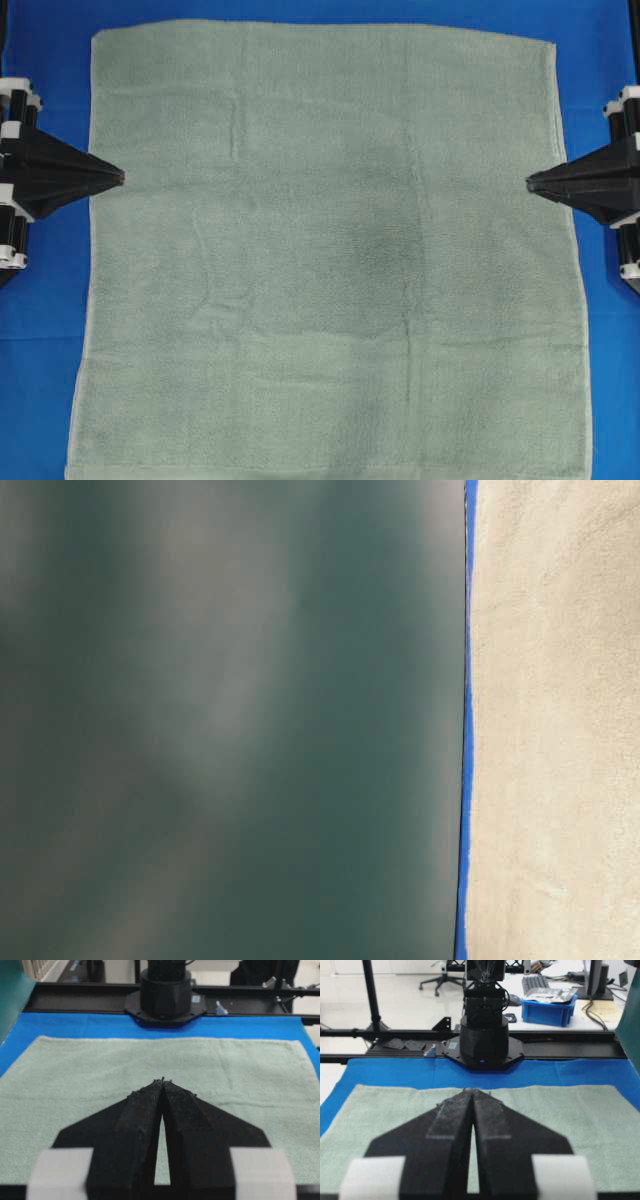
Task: Fold a bath towel.
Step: 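Move both grippers to the far towel corners and pinch them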
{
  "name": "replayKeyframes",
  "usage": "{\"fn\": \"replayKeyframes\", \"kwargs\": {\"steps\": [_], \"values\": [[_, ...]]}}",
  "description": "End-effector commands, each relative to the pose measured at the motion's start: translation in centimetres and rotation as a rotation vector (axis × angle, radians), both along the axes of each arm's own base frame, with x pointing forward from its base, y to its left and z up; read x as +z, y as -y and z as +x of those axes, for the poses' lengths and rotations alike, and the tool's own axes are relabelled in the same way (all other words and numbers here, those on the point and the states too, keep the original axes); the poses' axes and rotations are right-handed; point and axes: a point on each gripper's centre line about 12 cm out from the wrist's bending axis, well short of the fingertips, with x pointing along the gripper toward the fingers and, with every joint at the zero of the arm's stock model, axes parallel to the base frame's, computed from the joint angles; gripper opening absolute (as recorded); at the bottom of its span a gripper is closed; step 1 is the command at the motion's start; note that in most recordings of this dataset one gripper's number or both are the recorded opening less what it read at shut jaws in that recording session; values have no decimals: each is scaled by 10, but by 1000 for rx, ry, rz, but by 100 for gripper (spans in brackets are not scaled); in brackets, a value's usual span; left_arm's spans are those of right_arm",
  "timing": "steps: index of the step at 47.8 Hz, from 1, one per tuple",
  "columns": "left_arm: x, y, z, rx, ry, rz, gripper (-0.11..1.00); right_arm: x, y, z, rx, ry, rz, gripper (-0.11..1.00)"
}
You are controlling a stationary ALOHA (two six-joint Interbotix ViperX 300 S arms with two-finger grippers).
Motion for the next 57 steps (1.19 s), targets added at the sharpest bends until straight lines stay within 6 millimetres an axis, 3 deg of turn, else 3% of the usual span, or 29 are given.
{"fn": "replayKeyframes", "kwargs": {"steps": [1, 11, 27, 30, 35, 42, 46, 57], "values": [[13, -3, 3, 17, 15, 12, 0, 13, 2, 3, -13, 28, -3, 0], [4, -28, 6, 139, -54, 21, 0, 6, 34, 8, -166, -206, 26, 0], [-31, -90, 17, 394, -248, 11, 2, -46, 123, 9, -519, -566, 124, 0], [-38, -103, 19, 434, -294, 22, 11, -60, 141, 9, -569, -637, 135, 0], [-50, -124, 23, 491, -377, 78, 43, -77, 165, 14, -613, -735, 132, 5], [-70, -154, 36, 535, -496, 103, 83, -100, 200, 24, -644, -861, 93, 49], [-84, -173, 45, 557, -558, 89, 85, -118, 219, 28, -652, -929, 87, 66], [-124, -216, 76, 553, -730, 96, 83, -155, 258, 36, -669, -1016, 100, 59]]}}
